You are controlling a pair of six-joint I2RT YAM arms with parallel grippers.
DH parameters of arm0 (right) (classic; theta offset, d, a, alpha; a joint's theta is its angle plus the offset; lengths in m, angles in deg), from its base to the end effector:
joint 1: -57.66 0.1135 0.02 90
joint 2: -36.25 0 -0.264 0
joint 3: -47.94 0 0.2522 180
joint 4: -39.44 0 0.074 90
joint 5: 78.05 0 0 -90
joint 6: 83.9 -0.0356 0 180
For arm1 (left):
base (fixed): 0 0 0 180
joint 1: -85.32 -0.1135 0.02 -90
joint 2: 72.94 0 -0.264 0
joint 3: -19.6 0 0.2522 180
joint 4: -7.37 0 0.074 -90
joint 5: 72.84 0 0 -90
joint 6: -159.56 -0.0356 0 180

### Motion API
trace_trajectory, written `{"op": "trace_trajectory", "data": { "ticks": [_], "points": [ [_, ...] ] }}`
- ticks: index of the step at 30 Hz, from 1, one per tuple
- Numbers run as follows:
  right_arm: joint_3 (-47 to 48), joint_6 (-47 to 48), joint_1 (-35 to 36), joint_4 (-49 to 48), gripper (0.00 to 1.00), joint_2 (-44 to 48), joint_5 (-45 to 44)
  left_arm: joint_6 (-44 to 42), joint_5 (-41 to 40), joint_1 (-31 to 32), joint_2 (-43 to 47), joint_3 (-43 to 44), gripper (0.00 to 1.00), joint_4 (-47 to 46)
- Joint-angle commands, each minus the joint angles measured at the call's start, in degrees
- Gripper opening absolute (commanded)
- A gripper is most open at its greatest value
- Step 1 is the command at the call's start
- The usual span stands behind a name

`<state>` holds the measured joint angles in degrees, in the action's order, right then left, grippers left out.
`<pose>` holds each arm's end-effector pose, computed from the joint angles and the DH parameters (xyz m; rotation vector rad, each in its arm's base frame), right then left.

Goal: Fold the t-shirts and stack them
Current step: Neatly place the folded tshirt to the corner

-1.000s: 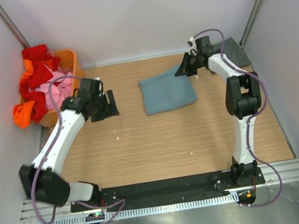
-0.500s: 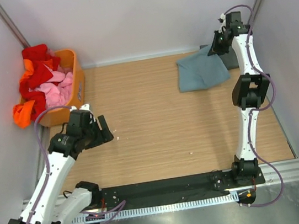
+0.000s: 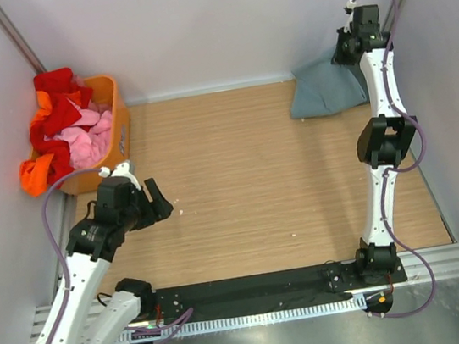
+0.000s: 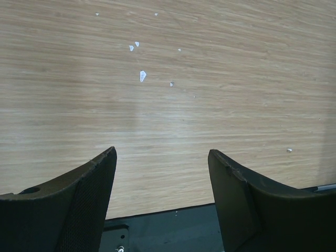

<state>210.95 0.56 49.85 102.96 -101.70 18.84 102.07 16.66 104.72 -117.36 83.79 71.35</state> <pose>0.5258 -0.0678 0.3291 0.1955 2.2302 0.1133 0.1391 -0.0486 0.3072 -0.2766 2.3683 -0.4314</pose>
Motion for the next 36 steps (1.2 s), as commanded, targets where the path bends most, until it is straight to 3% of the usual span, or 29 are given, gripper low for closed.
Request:
{"op": "trace_trajectory", "data": {
  "ticks": [1,14,22,23,24,25,31,36],
  "points": [
    [3.15,1.67,-1.06,-8.36,0.01,3.65,-3.38,0.10,-1.27,0.03,-0.31,0.28,0.72,-2.05],
    [3.77,2.73,-4.93,-14.07,0.01,2.33,2.42,0.36,-1.79,0.03,-2.24,0.28,0.71,-1.79],
    [2.54,3.26,-7.21,-19.08,0.01,0.14,0.49,0.36,-2.14,0.03,-2.51,0.28,0.71,-1.70],
    [1.41,2.73,-7.74,-20.48,0.09,-0.21,-0.73,0.36,-2.23,0.03,-2.51,0.28,0.70,-1.70],
    [0.87,2.55,-8.00,-21.27,0.65,-1.26,-2.48,0.45,-2.41,0.03,-2.42,0.28,0.71,-1.70],
    [0.78,2.20,-8.18,-21.89,0.97,-2.23,-6.59,0.53,-2.50,0.03,-2.42,0.28,0.70,-1.61],
    [5.01,-6.55,-11.07,-23.74,1.00,-6.12,-27.60,1.23,-3.90,1.25,-1.46,0.28,0.70,-1.18],
    [-6.14,-11.60,-12.31,-28.22,1.00,3.55,-29.75,1.94,-5.92,2.84,-0.40,0.28,0.70,-0.47]
  ]
}}
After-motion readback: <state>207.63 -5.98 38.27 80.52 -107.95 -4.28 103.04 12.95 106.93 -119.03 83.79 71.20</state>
